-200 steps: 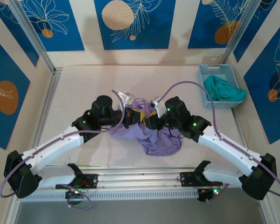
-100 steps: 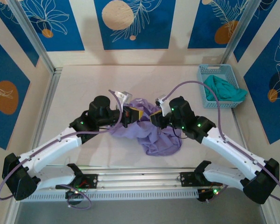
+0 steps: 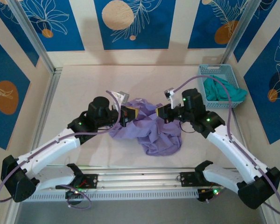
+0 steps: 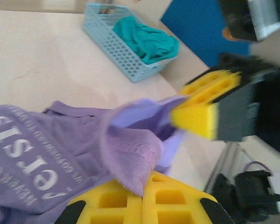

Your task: Fold the inside-out t-shirt

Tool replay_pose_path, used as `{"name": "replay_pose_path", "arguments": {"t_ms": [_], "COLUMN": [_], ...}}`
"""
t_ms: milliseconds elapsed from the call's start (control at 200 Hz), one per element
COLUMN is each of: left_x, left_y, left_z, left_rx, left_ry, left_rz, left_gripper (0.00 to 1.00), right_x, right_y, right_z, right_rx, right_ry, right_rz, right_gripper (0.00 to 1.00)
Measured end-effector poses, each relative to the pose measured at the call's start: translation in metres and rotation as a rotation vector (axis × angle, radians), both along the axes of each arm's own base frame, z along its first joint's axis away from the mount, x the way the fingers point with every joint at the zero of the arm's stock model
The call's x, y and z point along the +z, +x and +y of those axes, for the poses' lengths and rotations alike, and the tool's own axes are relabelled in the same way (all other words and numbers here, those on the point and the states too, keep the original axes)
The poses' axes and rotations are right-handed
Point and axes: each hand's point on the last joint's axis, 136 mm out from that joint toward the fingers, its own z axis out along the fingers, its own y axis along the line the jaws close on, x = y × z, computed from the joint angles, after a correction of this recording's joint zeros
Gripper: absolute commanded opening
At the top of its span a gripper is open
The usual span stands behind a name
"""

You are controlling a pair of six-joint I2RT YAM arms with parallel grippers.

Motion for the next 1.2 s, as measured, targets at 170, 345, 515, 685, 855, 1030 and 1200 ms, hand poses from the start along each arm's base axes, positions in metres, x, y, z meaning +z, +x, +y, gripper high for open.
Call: {"name": "replay_pose_path", "arguments": {"t_ms": [170,345,515,685,855,1030,1200], "left_x": [-0.017,-0.029,-0.03,-0.026,-0.004,0.008,0.008], "left_y": [0.017,0.023,0.021,0.006,-0.007,-0.013,-0.014], "left_z": [0.021,0.039,0.042,0.032,0.018,0.012,0.011], "left_rx": [0.108,0.174,0.164,0.072,-0.028,-0.077,-0.084], "left_ry": [0.06,0.103,0.117,0.054,-0.054,-0.105,-0.106], "left_rz": [0.001,0.001,-0.017,-0.018,-0.043,-0.058,-0.055], "left_gripper": [0.0,0.0,0.0,0.0,0.0,0.0,0.0], "right_x": [0.03,0.037,0.033,0.005,-0.034,-0.053,-0.057], "right_y": [-0.011,-0.02,-0.018,-0.004,0.002,0.009,0.012], "right_z": [0.003,0.01,0.015,0.02,0.021,0.013,0.004], "right_rx": [0.104,0.209,0.238,0.136,0.051,-0.024,-0.077], "right_ry": [0.181,0.266,0.275,0.113,-0.058,-0.15,-0.176], "right_rz": [0.039,0.106,0.146,0.161,0.192,0.204,0.216], "right_gripper": [0.0,0.0,0.02,0.08,0.09,0.13,0.26]}}
